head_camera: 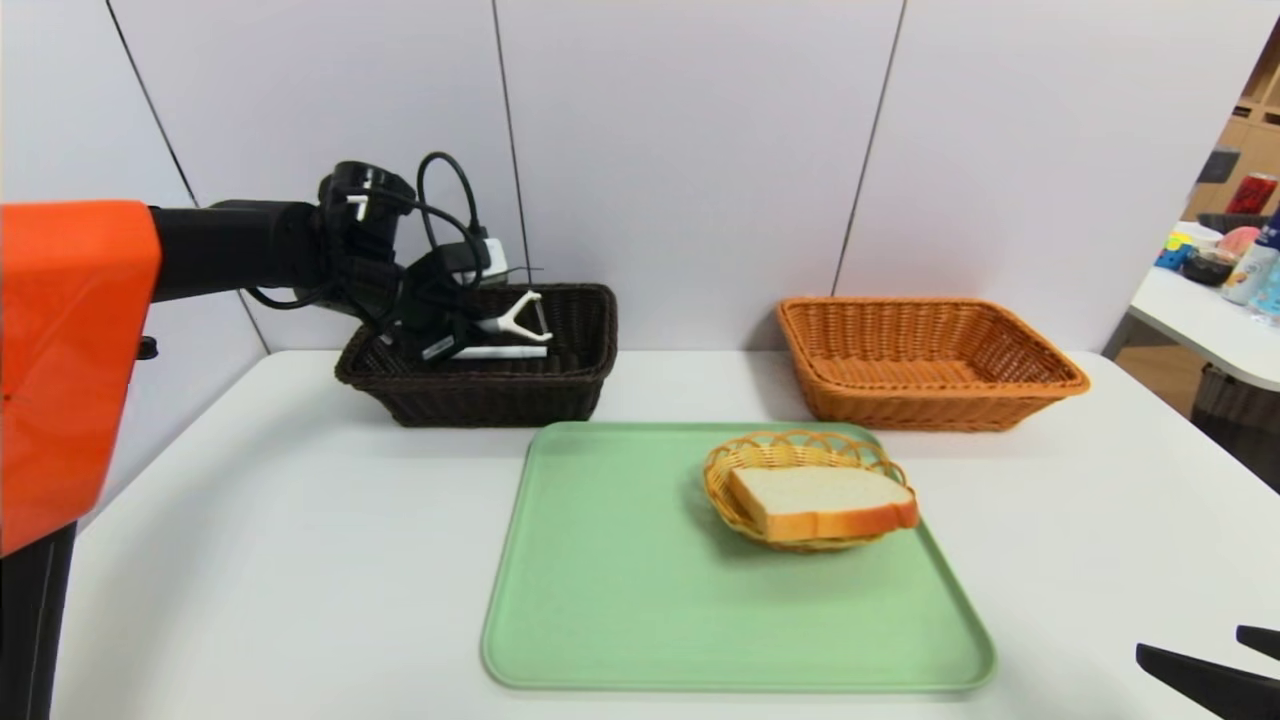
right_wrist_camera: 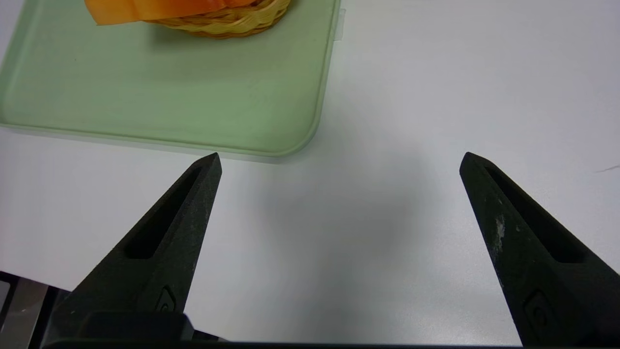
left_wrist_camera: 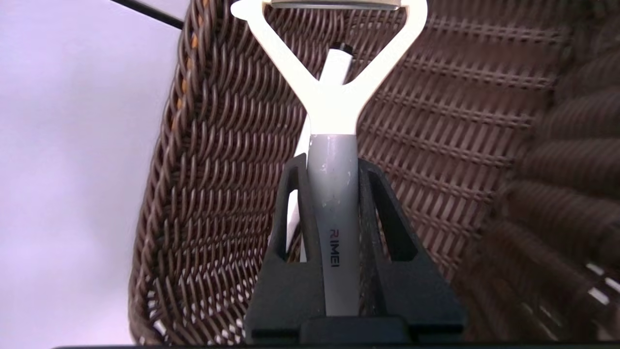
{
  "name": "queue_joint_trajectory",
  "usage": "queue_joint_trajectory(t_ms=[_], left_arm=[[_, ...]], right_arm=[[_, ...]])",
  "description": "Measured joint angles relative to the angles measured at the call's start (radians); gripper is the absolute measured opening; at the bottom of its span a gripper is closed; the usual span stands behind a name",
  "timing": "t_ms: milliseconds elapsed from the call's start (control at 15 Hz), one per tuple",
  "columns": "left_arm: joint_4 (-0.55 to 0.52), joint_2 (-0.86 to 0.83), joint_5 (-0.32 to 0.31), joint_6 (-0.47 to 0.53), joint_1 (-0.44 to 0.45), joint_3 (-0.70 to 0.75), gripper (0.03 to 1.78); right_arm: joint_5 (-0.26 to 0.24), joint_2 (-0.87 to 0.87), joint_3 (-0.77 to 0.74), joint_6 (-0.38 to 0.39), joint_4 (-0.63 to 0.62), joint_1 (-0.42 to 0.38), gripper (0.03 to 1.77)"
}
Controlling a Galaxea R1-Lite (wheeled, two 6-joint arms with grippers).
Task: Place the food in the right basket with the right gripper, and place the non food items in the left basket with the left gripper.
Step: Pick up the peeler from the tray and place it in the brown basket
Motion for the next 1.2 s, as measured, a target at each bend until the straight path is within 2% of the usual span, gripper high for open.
queue_joint_trajectory(t_ms=[133, 1000, 1200], left_arm=[[-0.039, 0.032, 0.0, -0.004, -0.001, -0.005, 0.26], [-0.077, 0.053, 0.0, -0.119, 0.0, -0.006, 0.26], [-0.078, 0.05, 0.0, -0.13, 0.0, -0.006, 0.73]], right_arm=[[0.0, 0.001, 0.001, 0.0, 0.001, -0.005, 1.7], [0.0, 0.004, 0.003, 0.0, -0.004, -0.007, 1.7], [0.0, 0.004, 0.003, -0.001, -0.004, -0.007, 1.7]])
